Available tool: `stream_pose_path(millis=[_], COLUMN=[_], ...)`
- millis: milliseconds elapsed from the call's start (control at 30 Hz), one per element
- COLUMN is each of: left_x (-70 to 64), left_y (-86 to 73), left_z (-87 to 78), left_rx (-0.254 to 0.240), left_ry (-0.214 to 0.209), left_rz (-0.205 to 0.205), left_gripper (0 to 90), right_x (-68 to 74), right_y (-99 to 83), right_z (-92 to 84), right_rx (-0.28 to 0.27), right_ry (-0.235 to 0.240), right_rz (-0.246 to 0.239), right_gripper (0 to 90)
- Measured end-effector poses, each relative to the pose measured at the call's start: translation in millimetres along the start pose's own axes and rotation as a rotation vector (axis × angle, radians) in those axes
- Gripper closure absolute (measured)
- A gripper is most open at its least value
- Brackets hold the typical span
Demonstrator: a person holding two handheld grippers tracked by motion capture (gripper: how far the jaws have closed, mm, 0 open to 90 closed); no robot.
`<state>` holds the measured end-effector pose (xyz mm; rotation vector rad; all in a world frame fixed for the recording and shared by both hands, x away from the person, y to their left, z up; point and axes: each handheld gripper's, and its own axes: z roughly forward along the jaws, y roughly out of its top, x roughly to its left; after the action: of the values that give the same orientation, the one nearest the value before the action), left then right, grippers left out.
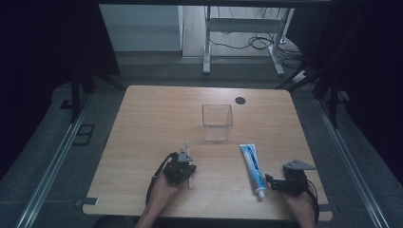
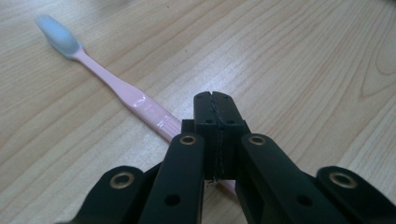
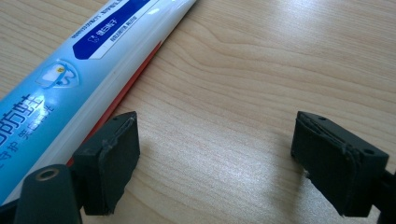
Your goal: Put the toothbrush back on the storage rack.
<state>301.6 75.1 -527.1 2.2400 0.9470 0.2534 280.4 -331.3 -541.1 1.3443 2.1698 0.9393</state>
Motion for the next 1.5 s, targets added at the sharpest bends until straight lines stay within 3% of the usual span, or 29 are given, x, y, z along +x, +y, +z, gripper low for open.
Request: stream_pose_path(millis=[333,800,1500], left_x=[3.2,22.0,43.1], left_y=[-5.6,-20.1,-31.1], left_z=[-5.8,-17.7,-32.8], left_rx=[0.009,0.019,0.054], left_ry=[-0.001,0.027,0.067], left_rz=[-0.015,-0.054,-0.068], left_gripper=[89.3,89.1,88.0], right_x=[0.0,0.0,0.2], right_y=[0.0,0.0,0.0], right_z=[0.0,0.0,-0.1], right_rx=[0.0,0.0,0.001], right_ry=[0.0,0.0,0.0], right_rz=[0.0,0.0,0.002], right_gripper=[15.0,15.0,15.0])
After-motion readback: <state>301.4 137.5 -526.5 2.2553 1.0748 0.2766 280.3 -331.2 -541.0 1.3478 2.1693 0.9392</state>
